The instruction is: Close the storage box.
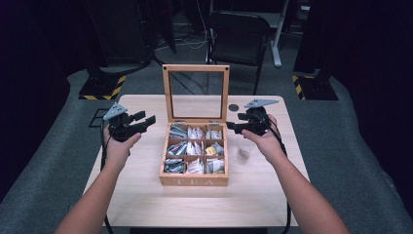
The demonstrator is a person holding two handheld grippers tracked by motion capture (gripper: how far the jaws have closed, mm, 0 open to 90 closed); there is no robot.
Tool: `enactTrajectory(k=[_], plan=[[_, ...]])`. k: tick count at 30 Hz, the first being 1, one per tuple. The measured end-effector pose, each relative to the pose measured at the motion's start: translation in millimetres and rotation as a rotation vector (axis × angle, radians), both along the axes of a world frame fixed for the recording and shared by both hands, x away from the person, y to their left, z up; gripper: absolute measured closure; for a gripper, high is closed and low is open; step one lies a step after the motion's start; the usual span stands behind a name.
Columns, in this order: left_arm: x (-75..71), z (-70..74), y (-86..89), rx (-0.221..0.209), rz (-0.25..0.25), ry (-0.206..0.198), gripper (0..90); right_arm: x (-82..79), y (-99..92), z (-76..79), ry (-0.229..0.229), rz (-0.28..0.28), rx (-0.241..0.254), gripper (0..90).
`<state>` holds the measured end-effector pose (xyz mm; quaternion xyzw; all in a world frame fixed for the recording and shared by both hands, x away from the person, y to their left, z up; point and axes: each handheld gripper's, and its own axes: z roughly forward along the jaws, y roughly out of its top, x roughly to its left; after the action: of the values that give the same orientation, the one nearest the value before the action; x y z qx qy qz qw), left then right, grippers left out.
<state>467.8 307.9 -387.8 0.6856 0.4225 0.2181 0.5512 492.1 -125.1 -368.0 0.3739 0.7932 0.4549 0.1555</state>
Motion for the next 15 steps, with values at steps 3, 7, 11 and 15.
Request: enactTrajectory(k=[3,7,11,15], plan=[[-0.3,1.2,-0.6,0.015,-0.008,-0.001,43.2,3.0,1.4,1.2,0.004,-0.003,-0.006,34.8],[-0.5,3.4,-1.8,0.025,-0.015,-0.002,43.7,6.7,3.4,3.7,0.004,0.012,-0.004,34.8],[-0.3,4.9,-2.7,0.022,-0.023,-0.003,44.6,11.2,4.2,5.1,0.012,0.019,-0.005,36.5],[0.0,5.0,-3.5,0.024,-0.027,-0.002,45.2,16.2,4.2,5.2,0.007,0.013,-0.013,37.4]])
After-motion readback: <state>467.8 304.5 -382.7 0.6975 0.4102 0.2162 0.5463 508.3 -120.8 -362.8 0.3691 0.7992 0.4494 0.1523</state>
